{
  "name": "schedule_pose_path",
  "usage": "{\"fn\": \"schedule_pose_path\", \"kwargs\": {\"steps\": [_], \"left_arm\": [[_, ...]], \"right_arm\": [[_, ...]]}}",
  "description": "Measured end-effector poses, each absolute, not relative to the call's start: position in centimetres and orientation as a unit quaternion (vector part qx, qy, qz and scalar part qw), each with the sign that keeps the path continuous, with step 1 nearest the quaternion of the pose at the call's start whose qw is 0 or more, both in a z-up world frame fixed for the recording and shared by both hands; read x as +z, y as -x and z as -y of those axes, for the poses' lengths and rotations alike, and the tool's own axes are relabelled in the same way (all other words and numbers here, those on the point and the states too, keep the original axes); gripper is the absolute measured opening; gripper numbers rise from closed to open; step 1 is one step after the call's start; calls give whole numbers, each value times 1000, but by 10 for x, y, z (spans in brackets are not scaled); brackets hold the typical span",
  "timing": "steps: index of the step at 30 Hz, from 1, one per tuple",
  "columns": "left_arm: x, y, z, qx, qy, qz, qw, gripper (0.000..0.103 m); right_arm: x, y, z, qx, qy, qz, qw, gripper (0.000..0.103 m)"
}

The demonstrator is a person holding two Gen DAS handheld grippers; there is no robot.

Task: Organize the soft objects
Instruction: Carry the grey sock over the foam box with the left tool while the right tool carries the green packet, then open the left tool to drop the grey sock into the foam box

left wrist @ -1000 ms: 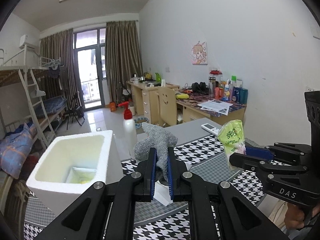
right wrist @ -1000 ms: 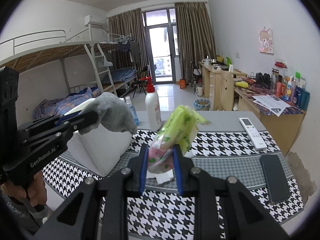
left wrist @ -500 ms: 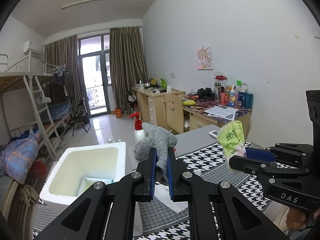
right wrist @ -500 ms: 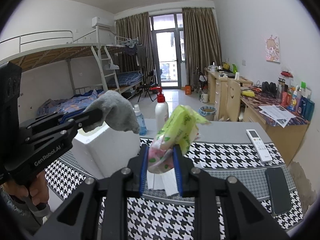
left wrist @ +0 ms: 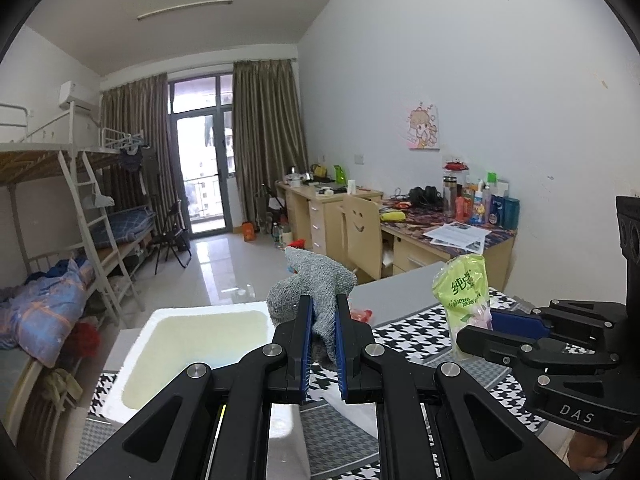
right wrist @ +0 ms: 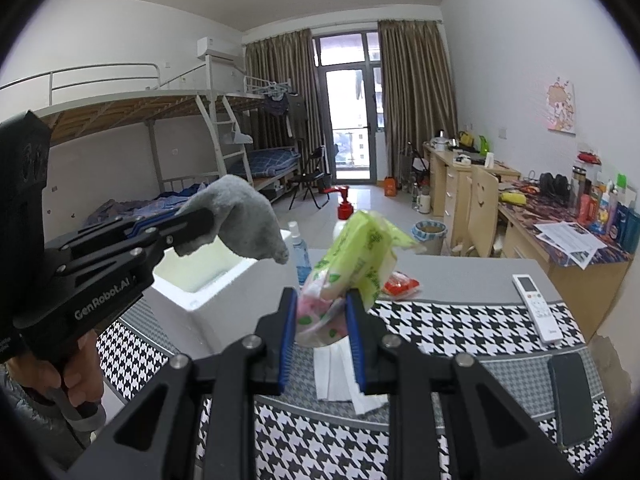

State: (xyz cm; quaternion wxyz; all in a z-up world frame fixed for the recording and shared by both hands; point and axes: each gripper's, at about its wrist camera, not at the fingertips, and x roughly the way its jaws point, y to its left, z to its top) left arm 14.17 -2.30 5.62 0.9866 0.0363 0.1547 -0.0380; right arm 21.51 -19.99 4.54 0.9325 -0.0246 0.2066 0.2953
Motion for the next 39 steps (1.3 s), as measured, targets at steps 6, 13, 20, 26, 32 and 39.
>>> {"fn": "schedule_pose_path", "kwargs": {"steps": [6, 13, 20, 26, 32, 39], "left_arm": [[59, -141, 9, -15, -33, -148, 988, 11], [61, -143, -8, 11, -26, -148, 989, 11], [60, -146, -21, 37, -23, -150, 988, 11], [57, -151, -30, 55, -19, -161, 985, 11], [48, -157, -41, 63, -13, -175, 983, 11], [38, -166, -52, 57, -5, -194, 979, 11]], "right_arm": [[48, -219, 186, 310, 30, -200, 929, 28], [49, -225, 174, 325, 31, -200, 924, 28], [51, -226, 163, 342, 34, -196, 919, 28], [50, -225, 155, 359, 37, -195, 912, 28], [49, -225, 148, 365, 43, -199, 908, 28], [48, -228, 143, 361, 48, -203, 909, 28]]}}
